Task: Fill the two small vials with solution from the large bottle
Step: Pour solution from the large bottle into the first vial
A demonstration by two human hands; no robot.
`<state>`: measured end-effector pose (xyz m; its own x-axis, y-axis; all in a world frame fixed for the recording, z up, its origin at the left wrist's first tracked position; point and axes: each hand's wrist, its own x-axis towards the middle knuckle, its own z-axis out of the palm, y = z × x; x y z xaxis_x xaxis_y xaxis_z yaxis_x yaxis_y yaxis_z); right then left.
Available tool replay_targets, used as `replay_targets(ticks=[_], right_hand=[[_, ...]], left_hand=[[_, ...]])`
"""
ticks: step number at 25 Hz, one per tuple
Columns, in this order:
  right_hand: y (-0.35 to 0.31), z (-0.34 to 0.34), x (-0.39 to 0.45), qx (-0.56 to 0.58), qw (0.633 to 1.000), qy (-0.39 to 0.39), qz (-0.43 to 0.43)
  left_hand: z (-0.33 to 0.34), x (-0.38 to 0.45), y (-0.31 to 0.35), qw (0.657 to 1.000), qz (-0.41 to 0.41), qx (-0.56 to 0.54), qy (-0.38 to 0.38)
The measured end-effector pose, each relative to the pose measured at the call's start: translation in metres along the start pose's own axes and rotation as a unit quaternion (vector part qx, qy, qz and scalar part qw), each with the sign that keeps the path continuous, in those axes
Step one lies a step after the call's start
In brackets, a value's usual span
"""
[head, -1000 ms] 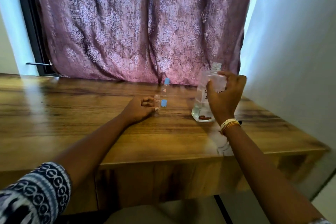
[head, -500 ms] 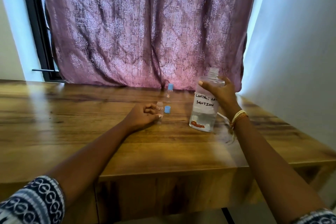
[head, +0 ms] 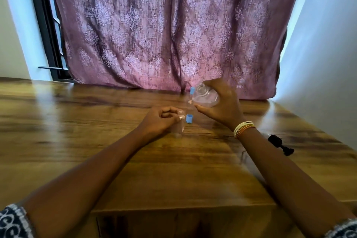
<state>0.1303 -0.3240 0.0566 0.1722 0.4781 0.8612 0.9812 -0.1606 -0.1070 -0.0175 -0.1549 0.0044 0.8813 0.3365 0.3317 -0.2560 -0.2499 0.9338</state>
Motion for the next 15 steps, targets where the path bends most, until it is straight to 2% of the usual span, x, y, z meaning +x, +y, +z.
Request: replay_targets(ticks=[7, 15], right_hand=[[0.0022, 0.0111, -0.0076, -0.057, 0.993, -0.06, -0.081], [0.0068, 0.0118, -0.0057, -0.111, 0.98, -0.109, -0.124]], left_hand=[[0.0032, 0.0007, -0.0012, 1.0, 0.007, -0.027, -0.005], [0.003, -0.0015, 0.0019, 0.999, 0.005, -0.031, -0.016]])
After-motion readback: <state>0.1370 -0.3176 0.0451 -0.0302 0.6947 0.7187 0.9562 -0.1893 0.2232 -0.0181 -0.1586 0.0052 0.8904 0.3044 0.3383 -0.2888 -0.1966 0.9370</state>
